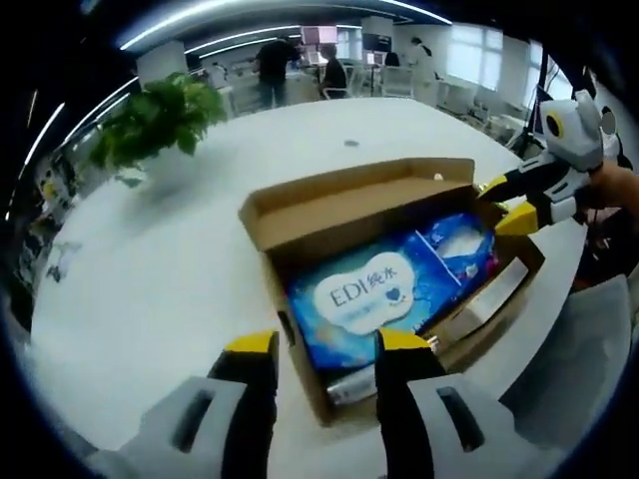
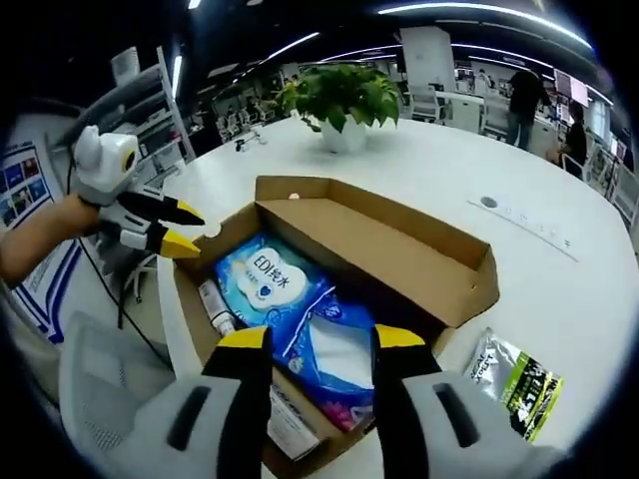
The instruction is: Operate the shoe box by opening the lid, removing the specified soft item, and placing it in the target area until the item is outside and the box remains undamaged.
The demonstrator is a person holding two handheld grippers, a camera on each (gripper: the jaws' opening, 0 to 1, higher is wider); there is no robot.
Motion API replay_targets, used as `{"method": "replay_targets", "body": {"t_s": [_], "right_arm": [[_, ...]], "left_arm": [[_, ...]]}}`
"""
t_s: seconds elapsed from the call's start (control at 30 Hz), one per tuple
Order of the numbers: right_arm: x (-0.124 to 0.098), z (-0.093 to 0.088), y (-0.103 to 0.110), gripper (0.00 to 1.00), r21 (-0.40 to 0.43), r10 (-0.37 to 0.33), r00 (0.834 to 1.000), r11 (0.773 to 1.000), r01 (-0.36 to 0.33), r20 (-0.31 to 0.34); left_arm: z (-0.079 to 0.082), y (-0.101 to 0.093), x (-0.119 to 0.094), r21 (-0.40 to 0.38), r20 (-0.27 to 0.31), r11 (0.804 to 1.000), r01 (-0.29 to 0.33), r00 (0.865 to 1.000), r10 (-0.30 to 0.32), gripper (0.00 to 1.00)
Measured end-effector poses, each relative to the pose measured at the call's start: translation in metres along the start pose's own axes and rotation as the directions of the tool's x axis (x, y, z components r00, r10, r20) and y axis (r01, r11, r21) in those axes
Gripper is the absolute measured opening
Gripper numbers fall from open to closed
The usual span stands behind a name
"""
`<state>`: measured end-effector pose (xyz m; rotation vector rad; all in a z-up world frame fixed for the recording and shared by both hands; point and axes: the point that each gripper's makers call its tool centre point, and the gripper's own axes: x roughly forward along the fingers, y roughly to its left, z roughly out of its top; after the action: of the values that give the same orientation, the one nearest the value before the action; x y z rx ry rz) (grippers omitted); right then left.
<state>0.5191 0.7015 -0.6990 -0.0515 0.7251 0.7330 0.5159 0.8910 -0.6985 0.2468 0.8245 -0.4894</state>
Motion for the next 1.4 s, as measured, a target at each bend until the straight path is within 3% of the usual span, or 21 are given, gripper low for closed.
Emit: {"method": "replay_targets", "body": {"t_s": [0.77,1.07,1.4], "right_arm": [[0.046,-0.005,0.011,0.29,0.013,0.053,0.998,0.999,-0.053,-0.046],[0.059,-0.004,0.01,0.27,0.013,0.066,0.995,0.998,-0.065,-0.068],[0.075,-0.006,0.009,0.26,0.009,0.077,0.992,0.997,-0.076,-0.102]], "left_arm": [[-0.033,0.019,0.006,-0.083,-0.061,0.996,-0.03,0.998,0.026,0.15],[-0.033,0.012,0.011,-0.117,-0.059,0.993,0.003,0.998,-0.01,0.07],[-0.034,0.012,0.013,-0.129,-0.06,0.992,0.002,0.998,-0.01,0.07]]}}
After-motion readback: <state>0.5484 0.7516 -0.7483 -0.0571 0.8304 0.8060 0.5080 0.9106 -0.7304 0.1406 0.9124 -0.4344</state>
